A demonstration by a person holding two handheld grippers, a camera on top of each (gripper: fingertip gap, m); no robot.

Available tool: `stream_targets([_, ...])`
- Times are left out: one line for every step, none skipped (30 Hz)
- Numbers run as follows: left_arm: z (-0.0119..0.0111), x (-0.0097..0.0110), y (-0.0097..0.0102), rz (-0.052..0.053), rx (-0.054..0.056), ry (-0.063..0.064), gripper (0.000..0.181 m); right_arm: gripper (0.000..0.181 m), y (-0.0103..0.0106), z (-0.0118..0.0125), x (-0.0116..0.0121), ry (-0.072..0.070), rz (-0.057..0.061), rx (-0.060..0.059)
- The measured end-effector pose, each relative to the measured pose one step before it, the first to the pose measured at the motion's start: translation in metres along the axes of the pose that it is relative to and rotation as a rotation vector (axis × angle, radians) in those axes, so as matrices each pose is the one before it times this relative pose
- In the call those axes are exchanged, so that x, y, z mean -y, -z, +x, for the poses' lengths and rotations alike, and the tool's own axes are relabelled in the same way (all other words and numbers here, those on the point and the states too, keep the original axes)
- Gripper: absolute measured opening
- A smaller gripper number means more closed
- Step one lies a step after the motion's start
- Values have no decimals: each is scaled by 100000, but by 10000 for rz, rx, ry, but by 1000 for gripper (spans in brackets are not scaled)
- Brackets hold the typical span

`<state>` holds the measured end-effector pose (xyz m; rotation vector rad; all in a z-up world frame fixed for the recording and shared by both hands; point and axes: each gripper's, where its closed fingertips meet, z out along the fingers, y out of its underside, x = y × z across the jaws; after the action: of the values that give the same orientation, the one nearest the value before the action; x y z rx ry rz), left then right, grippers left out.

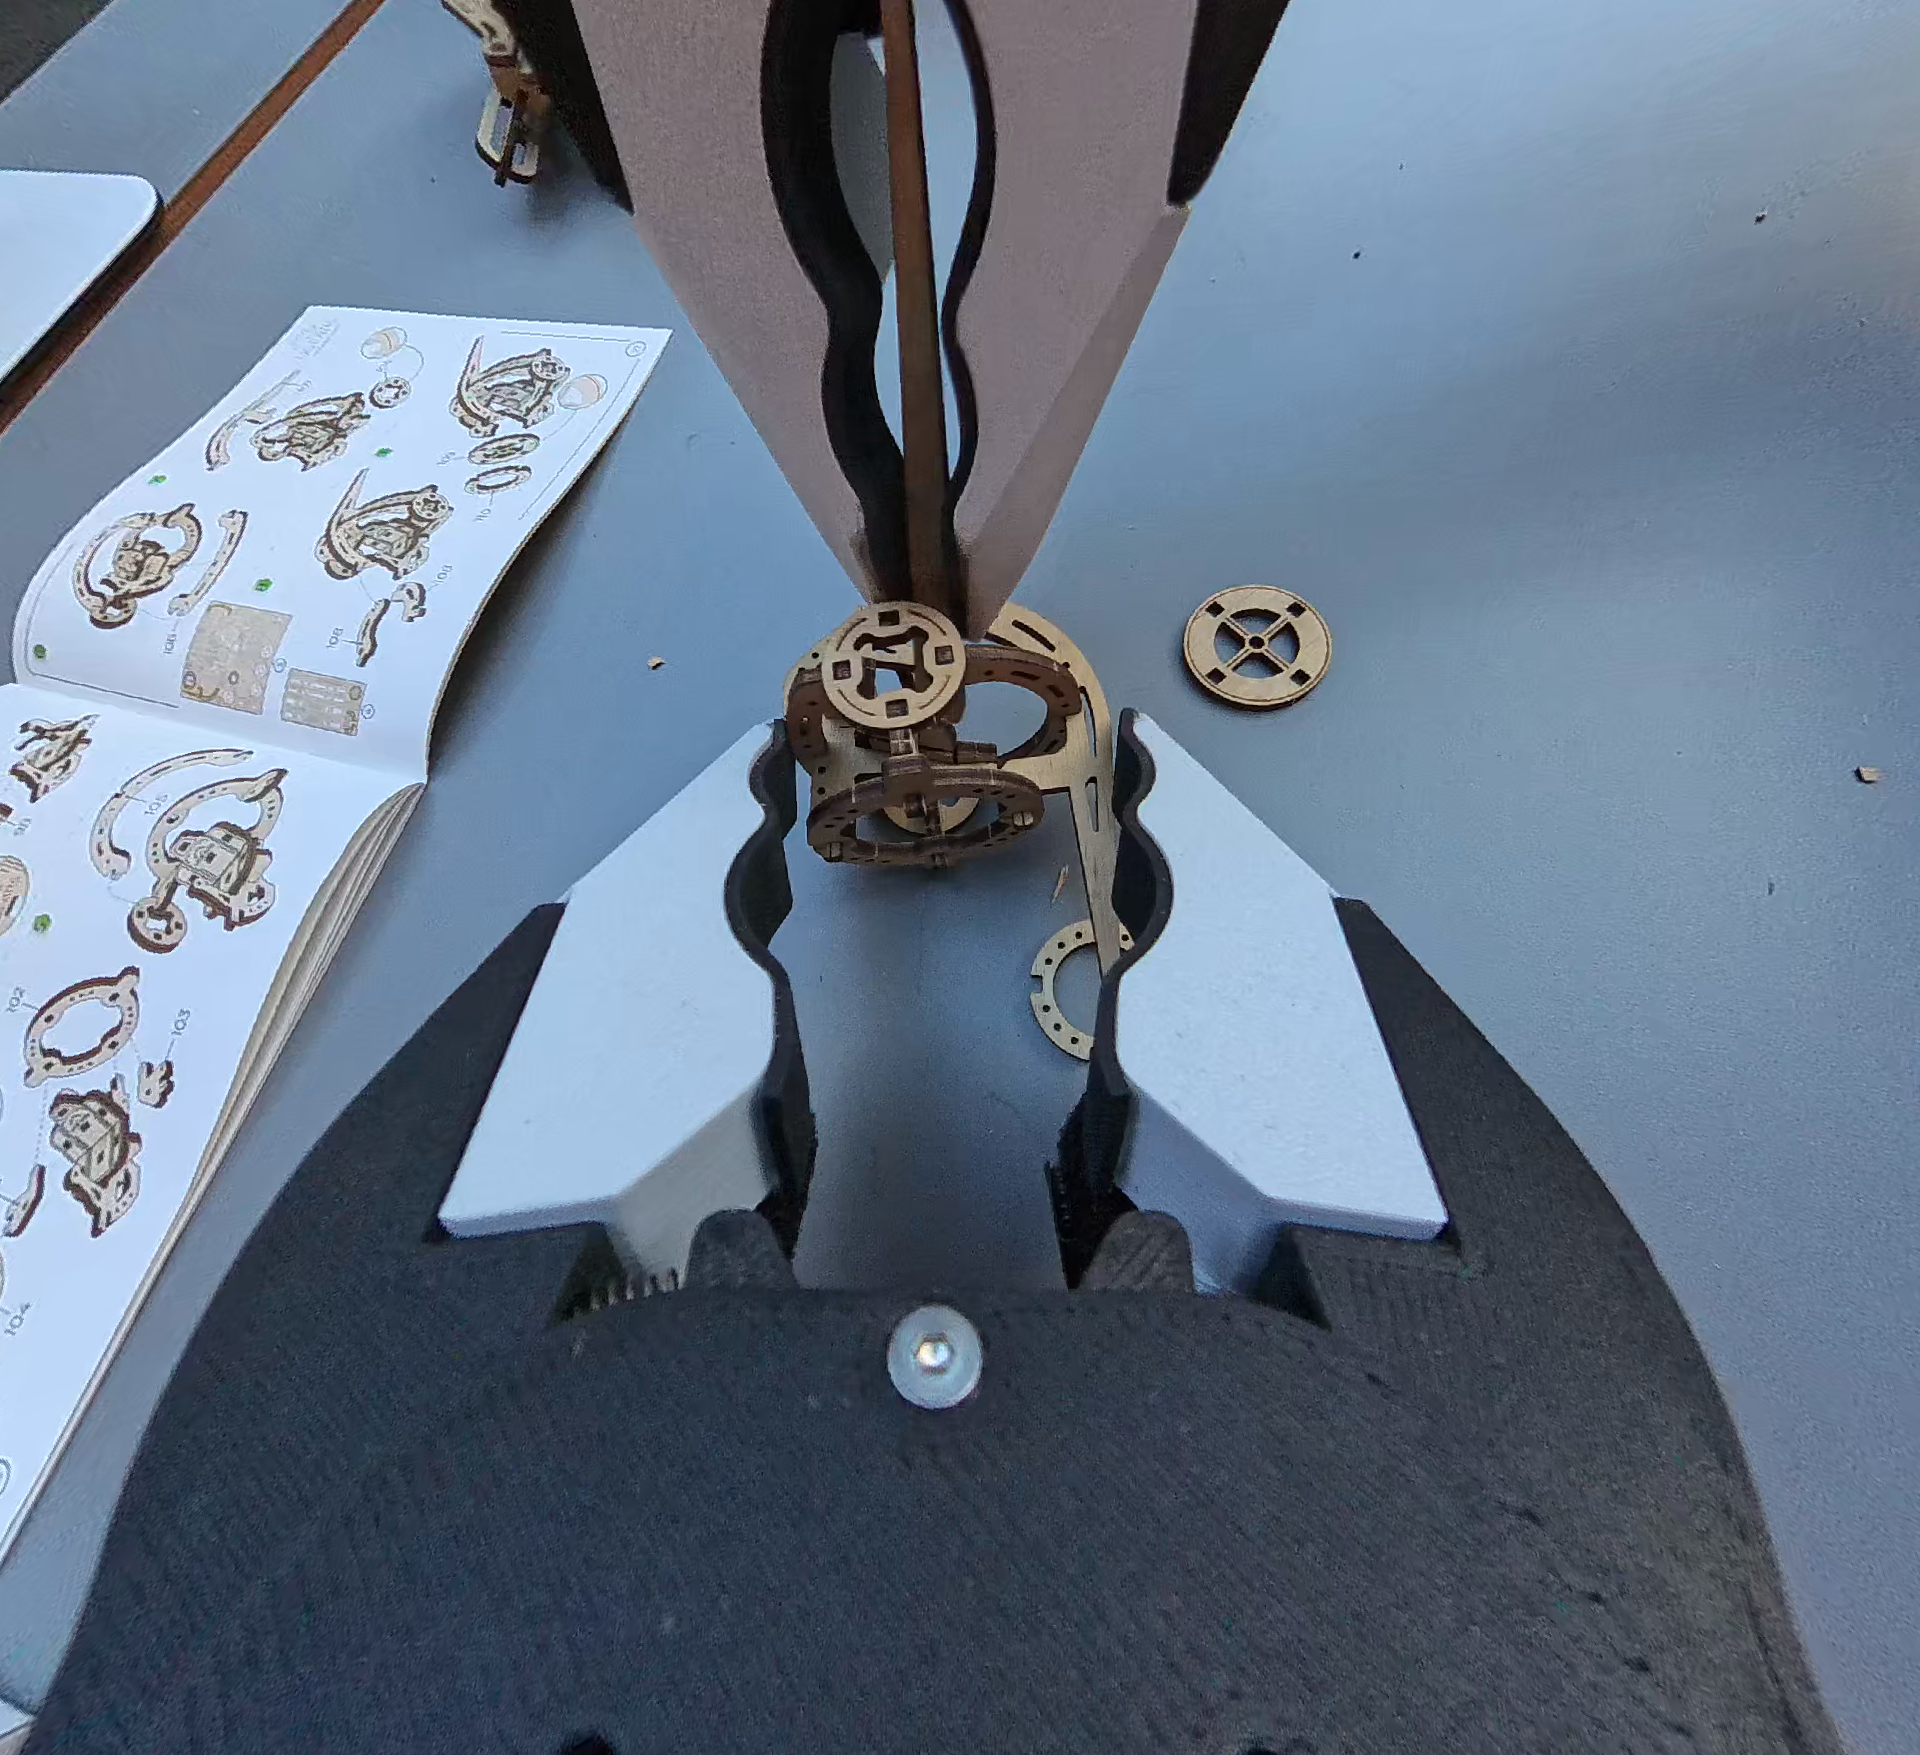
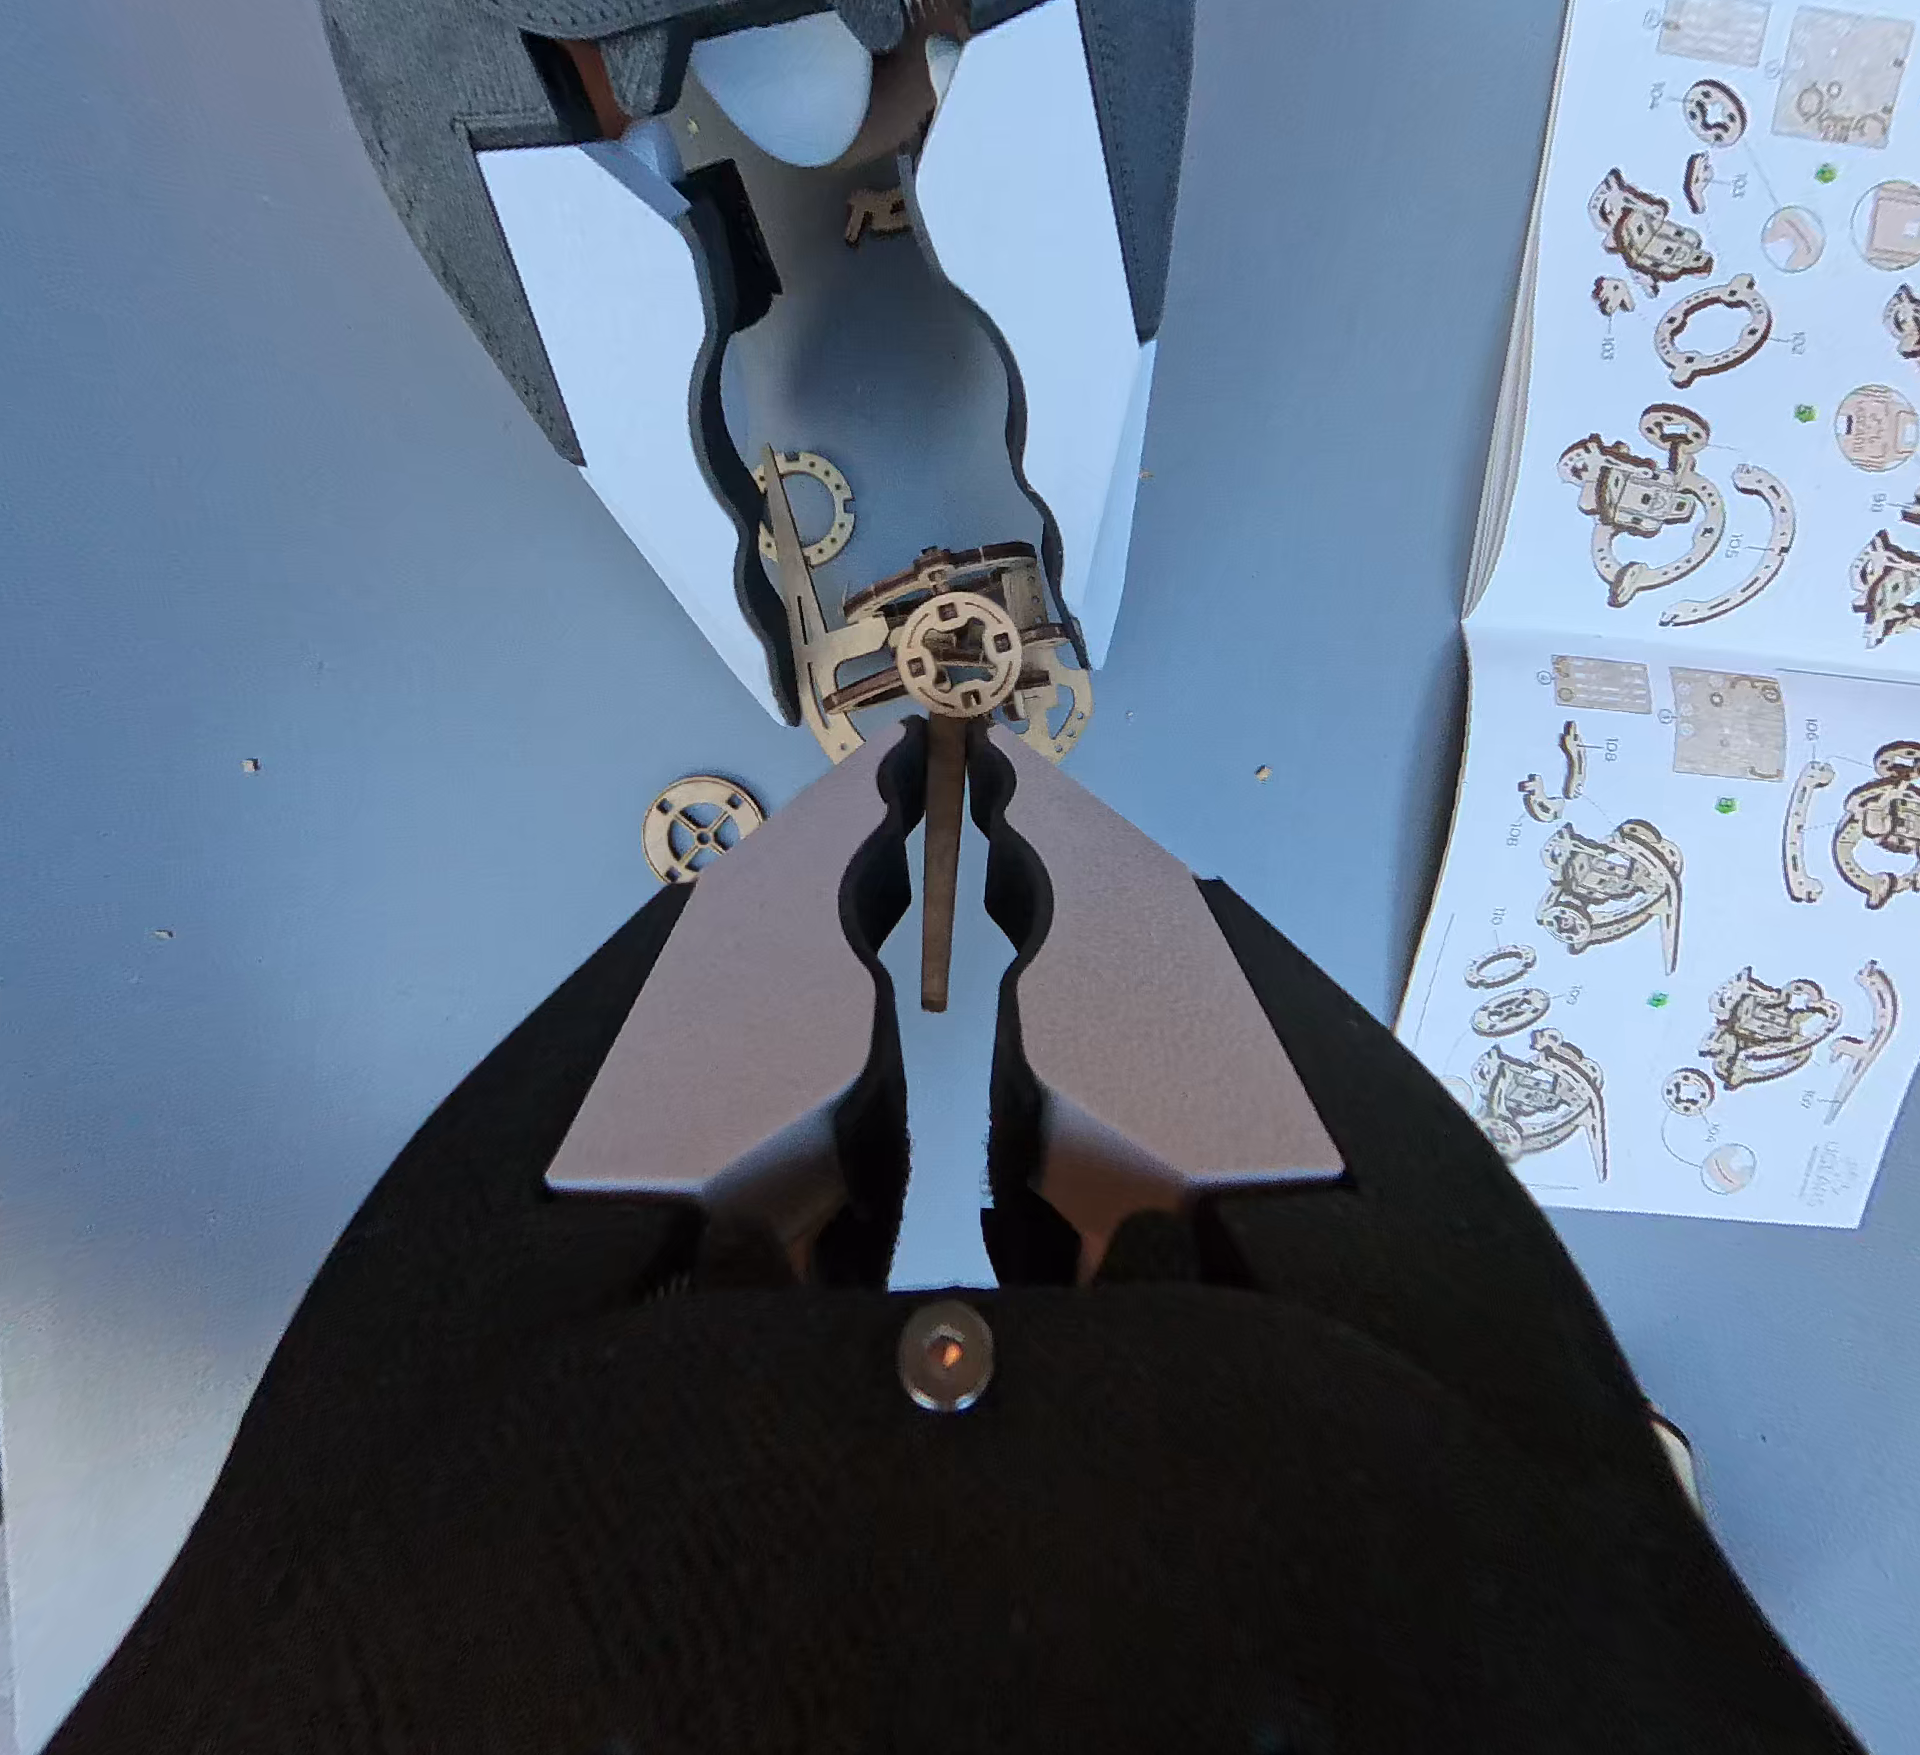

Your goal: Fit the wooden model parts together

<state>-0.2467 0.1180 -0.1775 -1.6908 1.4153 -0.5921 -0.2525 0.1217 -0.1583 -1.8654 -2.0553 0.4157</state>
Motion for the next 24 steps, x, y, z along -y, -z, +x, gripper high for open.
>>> stream_targets([58,7,-7,8,-58,10,60,5,-121,98,-167,47,-191,-48])
stream_targets([13,6,12,4,-47,35,60,5,-115,-38,-147,50,-178,36])
stream_targets([-17,0,-2,1,-24,46,60,5,-86,20,-45,42,-121,-7])
stream_targets([-9,-9,-2,1,-21,36,60,5,-73,16,21,42,-86,-2])
stream_targets([-12,0,4,1,-22,30,60,5,-77,15,-50,14,-151,7])
stream_targets([-18,-4,14,2,-12,30,60,5,-8,44,7,-4,-113,1])
stream_targets([-18,-4,7,8,-6,28,60,5,30,82,36,-9,-84,-15])
stream_targets([-3,3,8,3,-18,22,60,5,5,111,-8,-25,-96,-18])
stream_targets([-18,-6,-5,-2,-9,28,60,5,-17,6,-9,-36,-80,42])
stream_targets([-27,-4,15,1,-7,29,60,5,11,28,18,-27,-51,23])
stream_targets([-27,-9,10,4,0,26,60,5,12,33,37,-26,-28,5])
stream_targets([-10,4,13,4,-5,13,60,5,6,-20,14,-23,-10,27])
stream_targets([-25,4,-2,3,18,0,60,5,32,-44,16,11,27,21])
stream_targets([-49,-14,13,1,56,-11,60,5,92,-6,53,25,88,-23])
stream_targets([-2,7,14,11,21,-26,60,5,164,24,87,-5,156,-55])
stream_targets([74,24,24,21,-32,-32,61,5,195,-135,106,-50,205,48])
stream_targets([39,18,27,20,-13,-11,61,5,262,-125,100,-72,248,39])
stream_targets([3,54,55,47,-6,15,61,5,324,-34,51,-83,269,-29])
stream_targets([19,96,88,80,-32,53,64,5,389,-85,-13,-126,254,0])
stream_targets([-3,137,140,90,-41,100,67,5,497,43,-112,-156,208,-91])
stream_targets([18,199,209,122,-67,98,70,5,602,124,-81,-135,252,-172])
stream_targets([40,345,315,169,-67,55,74,5,715,19,-24,-140,298,-134])
stream_targets([-112,505,426,216,63,-7,74,5,779,21,-128,-167,190,-172])
stream_targets([-142,800,540,345,153,-91,72,5,846,-12,-47,-70,190,-232])
